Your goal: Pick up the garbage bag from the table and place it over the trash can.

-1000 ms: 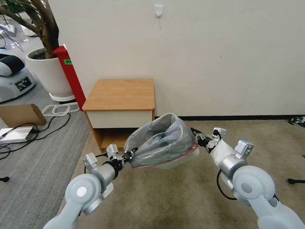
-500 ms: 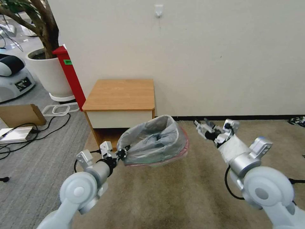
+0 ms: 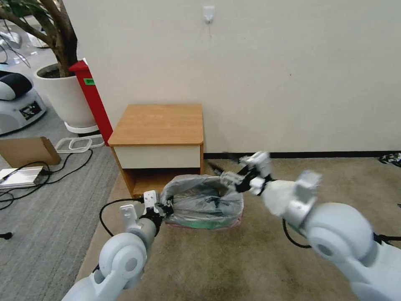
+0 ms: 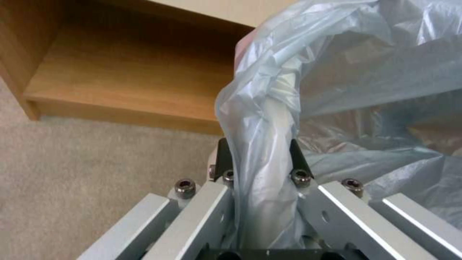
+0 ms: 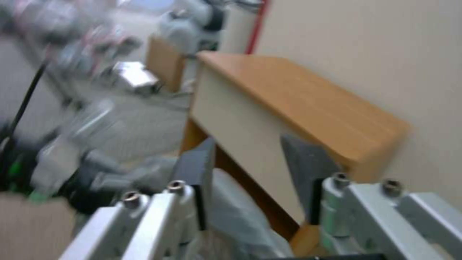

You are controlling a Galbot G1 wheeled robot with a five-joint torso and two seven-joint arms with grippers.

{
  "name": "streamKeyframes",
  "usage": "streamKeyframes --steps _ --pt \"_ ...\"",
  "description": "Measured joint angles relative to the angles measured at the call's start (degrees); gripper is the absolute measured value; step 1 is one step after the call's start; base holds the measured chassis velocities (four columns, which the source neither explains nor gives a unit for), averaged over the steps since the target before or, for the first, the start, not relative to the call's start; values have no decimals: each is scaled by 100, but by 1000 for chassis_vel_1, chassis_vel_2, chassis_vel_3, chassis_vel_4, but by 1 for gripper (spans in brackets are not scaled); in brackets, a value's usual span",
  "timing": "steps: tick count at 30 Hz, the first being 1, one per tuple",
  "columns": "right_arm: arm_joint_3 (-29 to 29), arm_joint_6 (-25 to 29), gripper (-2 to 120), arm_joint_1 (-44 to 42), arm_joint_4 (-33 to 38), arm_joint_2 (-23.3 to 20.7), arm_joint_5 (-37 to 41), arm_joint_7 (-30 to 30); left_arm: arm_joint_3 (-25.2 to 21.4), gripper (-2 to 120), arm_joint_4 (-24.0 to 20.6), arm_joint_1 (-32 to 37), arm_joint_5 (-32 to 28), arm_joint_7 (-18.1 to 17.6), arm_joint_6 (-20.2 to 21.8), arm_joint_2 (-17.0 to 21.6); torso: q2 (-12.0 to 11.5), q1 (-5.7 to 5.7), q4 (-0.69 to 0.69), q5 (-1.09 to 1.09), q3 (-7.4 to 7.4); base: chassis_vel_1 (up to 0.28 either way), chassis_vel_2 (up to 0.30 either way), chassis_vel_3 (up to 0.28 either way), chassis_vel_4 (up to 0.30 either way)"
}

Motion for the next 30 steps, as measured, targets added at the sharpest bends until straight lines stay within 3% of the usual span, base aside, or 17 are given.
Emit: streamKeyframes --steps 3,5,8,10,13,30 --pt "-759 -161 21 519 -120 -4 -584 -326 34 3 -36 -1 147 1 32 22 0 0 0 0 0 0 0 0 0" --pt "-801 -179 21 550 -128 -2 -600 -332 36 3 -40 -1 165 2 32 24 0 0 0 -1 0 0 0 0 0" --pt "-1476 -837 3 1134 -292 164 -812 -389 74 3 -83 18 636 161 37 68 0 0 -1 -1 0 0 0 0 0" --pt "-1576 -1025 0 1230 -326 209 -822 -395 83 3 -88 27 761 224 35 80 0 0 0 -1 0 0 0 0 0" --pt "-1920 -1503 0 1541 -530 380 -820 -320 97 3 -145 49 1050 409 26 134 0 0 0 -1 0 0 0 0 0" --pt "-2776 -1549 0 2237 -1576 635 -1180 -128 109 3 -346 36 1439 769 -33 268 0 0 -1 0 0 0 0 0 0"
